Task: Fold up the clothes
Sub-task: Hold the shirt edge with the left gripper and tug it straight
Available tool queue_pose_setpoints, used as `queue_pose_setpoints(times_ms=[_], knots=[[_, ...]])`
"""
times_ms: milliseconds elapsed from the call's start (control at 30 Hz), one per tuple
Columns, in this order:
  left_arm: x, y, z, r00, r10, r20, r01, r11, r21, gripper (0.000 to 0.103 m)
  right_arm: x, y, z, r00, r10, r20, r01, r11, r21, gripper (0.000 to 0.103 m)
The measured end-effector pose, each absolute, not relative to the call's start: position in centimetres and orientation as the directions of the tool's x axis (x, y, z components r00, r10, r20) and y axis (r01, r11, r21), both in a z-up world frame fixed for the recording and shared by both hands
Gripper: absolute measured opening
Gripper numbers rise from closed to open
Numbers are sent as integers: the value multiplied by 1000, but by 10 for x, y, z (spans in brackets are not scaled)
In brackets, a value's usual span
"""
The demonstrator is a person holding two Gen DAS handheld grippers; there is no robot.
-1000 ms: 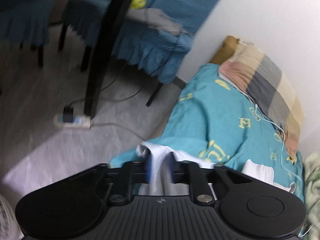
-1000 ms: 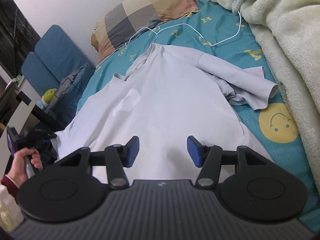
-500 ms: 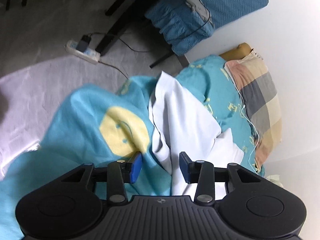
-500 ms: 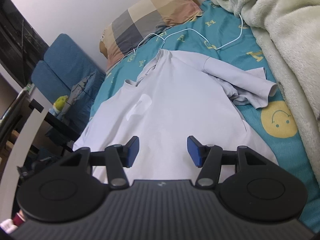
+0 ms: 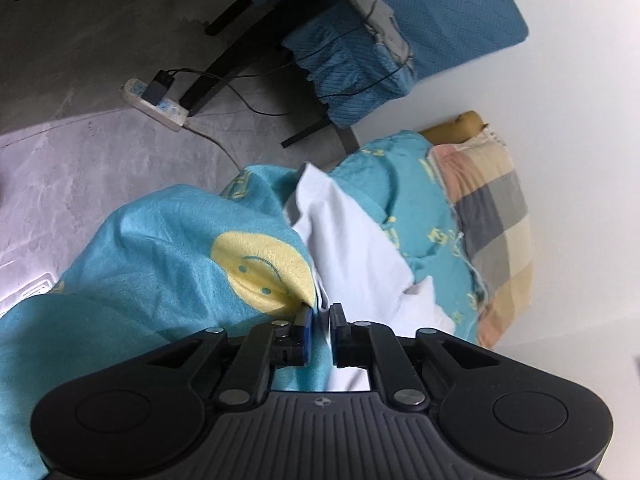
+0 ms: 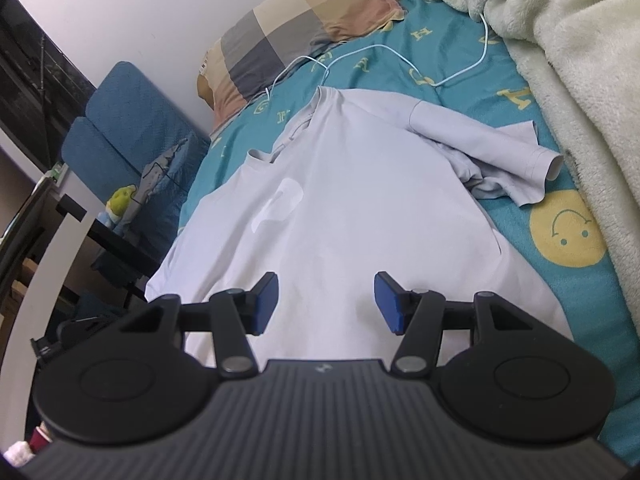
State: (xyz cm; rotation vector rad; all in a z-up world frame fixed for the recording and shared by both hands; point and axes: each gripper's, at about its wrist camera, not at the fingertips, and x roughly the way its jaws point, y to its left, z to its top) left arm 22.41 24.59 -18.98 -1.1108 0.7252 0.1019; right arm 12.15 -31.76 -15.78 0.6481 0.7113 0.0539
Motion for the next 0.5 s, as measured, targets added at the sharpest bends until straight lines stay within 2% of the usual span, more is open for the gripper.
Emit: queue_pose_setpoints(times_ms=[33,67,333,500], knots=[[222,246,-187,772,-273,-574,-418,461,-783,26,122,-317,-158,764,259,-592,168,805,569,57],[219,245,-185,778,-269,-568,-415,460,-785,28,121,-317,-158,763,259,-592,168,805,569,57],[209,243,-177,796,-266,-544,-402,441,-802,29,121,-316,-160,758,263,-598,168,806,567,57],[207,231,-157,826,-271,-494,-304,524,-796,31,122,-315,-163,750,273,-602,167,802,573,57]])
